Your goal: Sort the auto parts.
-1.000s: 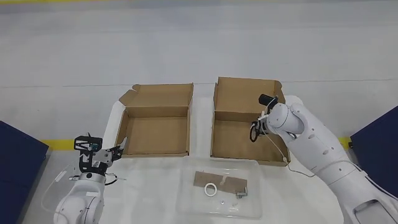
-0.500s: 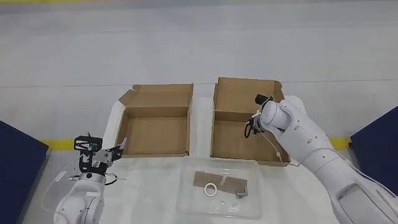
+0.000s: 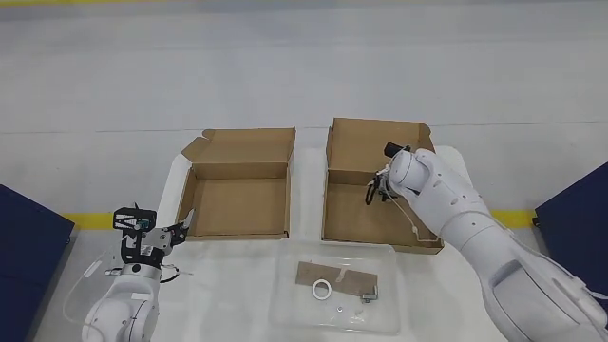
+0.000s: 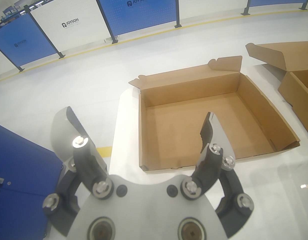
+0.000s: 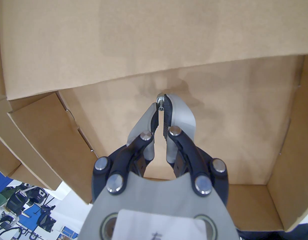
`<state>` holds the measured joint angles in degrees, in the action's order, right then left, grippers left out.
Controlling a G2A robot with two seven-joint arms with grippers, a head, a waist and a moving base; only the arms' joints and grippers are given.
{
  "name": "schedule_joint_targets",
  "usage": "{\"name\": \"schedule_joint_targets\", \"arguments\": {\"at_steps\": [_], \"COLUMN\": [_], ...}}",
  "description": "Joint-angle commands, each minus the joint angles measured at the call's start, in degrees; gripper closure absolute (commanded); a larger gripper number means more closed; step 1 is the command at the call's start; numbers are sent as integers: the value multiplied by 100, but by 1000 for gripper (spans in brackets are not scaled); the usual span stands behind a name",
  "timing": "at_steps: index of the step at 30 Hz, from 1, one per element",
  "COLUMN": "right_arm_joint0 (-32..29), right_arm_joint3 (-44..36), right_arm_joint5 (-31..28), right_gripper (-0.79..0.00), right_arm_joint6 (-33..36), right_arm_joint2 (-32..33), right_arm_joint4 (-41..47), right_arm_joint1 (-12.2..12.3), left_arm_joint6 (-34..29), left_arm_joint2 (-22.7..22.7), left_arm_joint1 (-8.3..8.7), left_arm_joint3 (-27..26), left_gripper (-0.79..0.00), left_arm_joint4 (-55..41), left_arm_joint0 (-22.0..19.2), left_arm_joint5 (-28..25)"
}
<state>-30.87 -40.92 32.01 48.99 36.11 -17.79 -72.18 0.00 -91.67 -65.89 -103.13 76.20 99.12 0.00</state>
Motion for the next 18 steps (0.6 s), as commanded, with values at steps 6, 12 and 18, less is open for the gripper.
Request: {"name": "schedule_joint_targets", "arguments": {"at_steps": [6, 12, 18], "right_arm_joint0": [94, 145, 122], "right_arm_joint3": [358, 537, 445], "right_arm_joint5": [-114, -217, -378], "right_gripper": [0, -369, -785], "right_arm_joint6": [-37, -81, -163], "right_arm_joint2": [-47, -40, 67], "right_arm_joint4": [44, 56, 13], "right_arm_joint1": [-166, -267, -260], "left_arm_joint6": [0, 0, 0], "left_arm_joint2": [0, 0, 0], "left_arm_joint1": [0, 0, 0], "left_arm_joint3": [0, 0, 0], "left_gripper": [-785, -785, -785], "left_arm_joint4": [0, 0, 0], "left_arm_joint0": [0, 0, 0], "left_arm_joint5": [0, 0, 0]}}
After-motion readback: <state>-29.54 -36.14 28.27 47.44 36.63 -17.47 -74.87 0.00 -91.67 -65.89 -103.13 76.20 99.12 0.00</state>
